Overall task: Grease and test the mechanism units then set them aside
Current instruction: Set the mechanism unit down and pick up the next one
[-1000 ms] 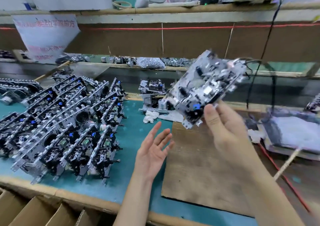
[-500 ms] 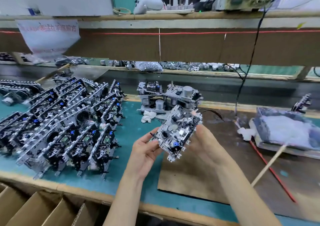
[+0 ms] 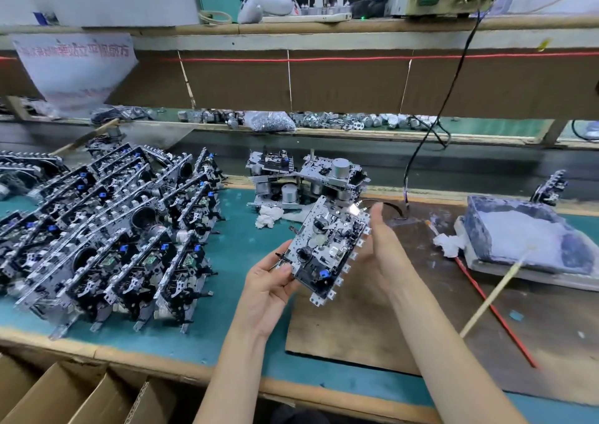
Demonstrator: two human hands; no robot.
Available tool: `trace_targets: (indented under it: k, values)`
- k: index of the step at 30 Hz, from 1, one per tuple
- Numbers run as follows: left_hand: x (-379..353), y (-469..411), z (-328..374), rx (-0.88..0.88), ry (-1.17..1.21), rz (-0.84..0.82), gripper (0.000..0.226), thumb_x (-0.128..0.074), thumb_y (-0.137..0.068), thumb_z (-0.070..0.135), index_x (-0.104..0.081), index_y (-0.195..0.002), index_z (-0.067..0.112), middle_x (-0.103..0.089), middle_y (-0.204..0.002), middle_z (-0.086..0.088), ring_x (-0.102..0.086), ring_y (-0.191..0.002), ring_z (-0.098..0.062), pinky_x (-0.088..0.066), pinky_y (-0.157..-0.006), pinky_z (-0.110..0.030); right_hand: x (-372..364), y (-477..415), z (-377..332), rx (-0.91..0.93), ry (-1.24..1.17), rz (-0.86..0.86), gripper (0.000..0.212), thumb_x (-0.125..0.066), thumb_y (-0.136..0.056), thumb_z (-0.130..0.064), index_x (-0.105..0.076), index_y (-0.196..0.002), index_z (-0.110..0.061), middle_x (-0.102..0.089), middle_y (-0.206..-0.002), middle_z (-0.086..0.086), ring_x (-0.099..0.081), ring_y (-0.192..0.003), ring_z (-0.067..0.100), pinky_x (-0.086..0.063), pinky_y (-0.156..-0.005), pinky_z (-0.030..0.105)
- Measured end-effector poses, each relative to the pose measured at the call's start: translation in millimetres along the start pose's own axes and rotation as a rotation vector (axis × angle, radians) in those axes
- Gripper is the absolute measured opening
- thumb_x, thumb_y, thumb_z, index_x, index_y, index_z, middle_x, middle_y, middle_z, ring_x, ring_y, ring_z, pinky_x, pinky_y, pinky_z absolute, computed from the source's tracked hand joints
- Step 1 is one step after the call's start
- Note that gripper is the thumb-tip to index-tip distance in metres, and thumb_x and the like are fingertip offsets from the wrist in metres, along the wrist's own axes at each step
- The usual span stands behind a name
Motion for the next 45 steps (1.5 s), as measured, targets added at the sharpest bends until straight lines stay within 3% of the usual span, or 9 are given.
trace_targets:
  k: [4, 14, 18, 23, 31, 36, 39, 43, 45]
  values:
    - [2, 0, 5, -0.009, -0.075, -0.01, 0.041, -0.054, -0.067, -0.004, -0.061, -0.106, 0.005, -0.073, -0.075, -0.004, -0.066, -0.056, -0.009, -0.057, -0.054, -0.023, 17, -7, -14, 0.071, 0.074, 0.275, 0.02, -0.062, -0.087, -0.02, -0.067, -0.082, -0.002, -0.065, -0.072, 0.006, -0.049, -0.037, -0.002, -0.038, -0.038, 0.009]
    - [9, 2, 12, -0.02, -0.059, 0.043, 0.042, -0.055, -0.066, -0.004, -0.063, -0.106, 0.006, -0.071, -0.071, -0.004, -0.065, -0.056, -0.01, -0.058, -0.056, -0.024, 25, -29, -14, 0.031, 0.134, 0.36, 0.028, -0.07, -0.08, -0.012, -0.054, -0.058, -0.009, -0.055, -0.054, -0.005, -0.05, -0.035, -0.002, -0.044, -0.04, 0.01]
    - [6, 2, 21, -0.049, -0.04, 0.022, 0.038, -0.053, -0.068, -0.005, -0.064, -0.103, 0.005, -0.072, -0.072, -0.006, -0.067, -0.059, -0.011, -0.056, -0.054, -0.022, 15, -22, 8, -0.212, 0.359, 0.136, 0.024, -0.05, -0.095, -0.017, -0.053, -0.074, -0.005, -0.063, -0.081, 0.012, -0.064, -0.047, 0.008, -0.048, -0.042, 0.016]
    - [0, 5, 35, -0.089, -0.001, 0.026, 0.033, -0.051, -0.07, -0.004, -0.078, -0.081, 0.01, -0.068, -0.063, -0.002, -0.062, -0.049, -0.005, -0.053, -0.049, -0.017, -17, -5, -36, 0.276, 0.302, -0.036, 0.041, -0.056, -0.085, 0.007, -0.058, -0.114, -0.022, -0.062, -0.111, -0.007, -0.064, -0.08, -0.005, -0.049, -0.067, 0.012]
    - [12, 45, 103, -0.22, 0.017, 0.176, 0.058, -0.033, -0.094, -0.008, -0.072, -0.052, 0.004, -0.069, -0.058, -0.006, -0.061, -0.043, -0.004, -0.049, -0.044, -0.013, -108, 30, -85, 0.608, 0.268, -0.269, 0.043, -0.064, -0.081, -0.001, -0.052, -0.11, -0.031, -0.057, -0.106, 0.02, -0.059, -0.081, 0.01, -0.051, -0.075, 0.028]
    - [66, 101, 151, -0.297, 0.037, 0.427, 0.071, -0.033, -0.097, 0.001, -0.056, -0.029, 0.005, -0.051, -0.037, 0.0, -0.05, -0.032, -0.001, -0.042, -0.041, -0.008, -183, 47, -85, 0.764, 0.305, -0.455, 0.045, -0.058, -0.077, 0.003, -0.049, -0.105, -0.032, -0.051, -0.106, -0.007, -0.054, -0.069, -0.002, -0.048, -0.074, 0.024]
    - [104, 146, 169, -0.32, 0.163, 0.541, 0.062, -0.04, -0.091, -0.008, -0.056, -0.033, 0.004, -0.052, -0.04, -0.002, -0.05, -0.031, -0.004, -0.042, -0.036, -0.011, -229, 62, -72, 0.845, 0.411, -0.593, 0.034, -0.058, -0.077, 0.002, -0.053, -0.099, -0.023, -0.051, -0.103, -0.01, -0.055, -0.072, -0.001, -0.048, -0.071, 0.02]
    - [133, 204, 178, -0.322, 0.222, 0.502, 0.051, -0.081, -0.012, -0.023, -0.066, -0.059, -0.013, -0.066, -0.066, -0.025, -0.066, -0.046, -0.024, -0.047, -0.036, -0.02, -285, 84, -37, 0.883, 0.606, -0.819, 0.033, -0.069, -0.078, -0.001, -0.057, -0.105, -0.016, -0.055, -0.098, -0.007, -0.053, -0.076, 0.001, -0.048, -0.074, 0.024]
    - [154, 229, 172, -0.255, 0.189, 0.522, 0.036, -0.081, -0.045, -0.018, -0.065, -0.077, -0.015, -0.068, -0.07, -0.027, -0.068, -0.052, -0.028, -0.051, -0.039, -0.024, -305, 94, -16, 0.855, 0.661, -0.903, 0.031, -0.071, -0.079, -0.005, -0.06, -0.108, -0.006, -0.058, -0.095, -0.003, -0.055, -0.071, 0.006, -0.048, -0.071, 0.024]
Point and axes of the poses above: each hand's wrist, its own y-axis away from the middle knuckle, its own x-axis out of the back of the hand, z = x × y, the point moved 7 cm from there along -y, towards the middle knuckle
